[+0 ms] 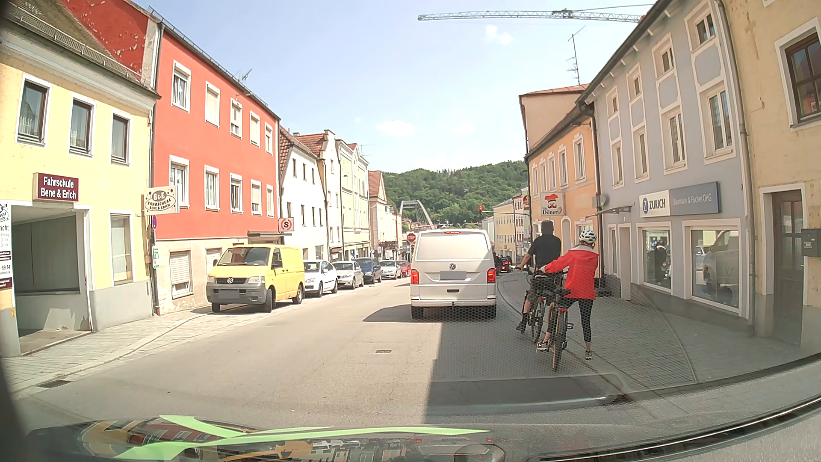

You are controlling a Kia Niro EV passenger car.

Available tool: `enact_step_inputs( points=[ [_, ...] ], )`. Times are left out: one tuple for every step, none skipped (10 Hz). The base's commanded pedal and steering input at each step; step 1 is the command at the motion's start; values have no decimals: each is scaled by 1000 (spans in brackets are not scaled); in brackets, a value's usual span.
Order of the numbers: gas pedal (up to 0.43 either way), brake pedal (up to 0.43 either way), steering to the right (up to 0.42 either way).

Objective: Follow the waypoints while adhering to traffic rules and regulations

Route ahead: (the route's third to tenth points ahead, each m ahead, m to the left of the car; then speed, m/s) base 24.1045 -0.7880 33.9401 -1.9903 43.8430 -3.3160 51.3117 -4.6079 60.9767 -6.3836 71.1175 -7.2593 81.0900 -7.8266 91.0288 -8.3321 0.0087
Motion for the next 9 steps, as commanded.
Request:
enact_step_inputs(
  points=[
    [0, 299, -3],
    [0, 299, -3],
    [0, 299, -3],
    [0, 299, -3],
    [0, 299, -3],
    [0, 299, -3],
    [0, 299, -3],
    [0, 299, -3],
    [0, 299, -3]
  ],
)
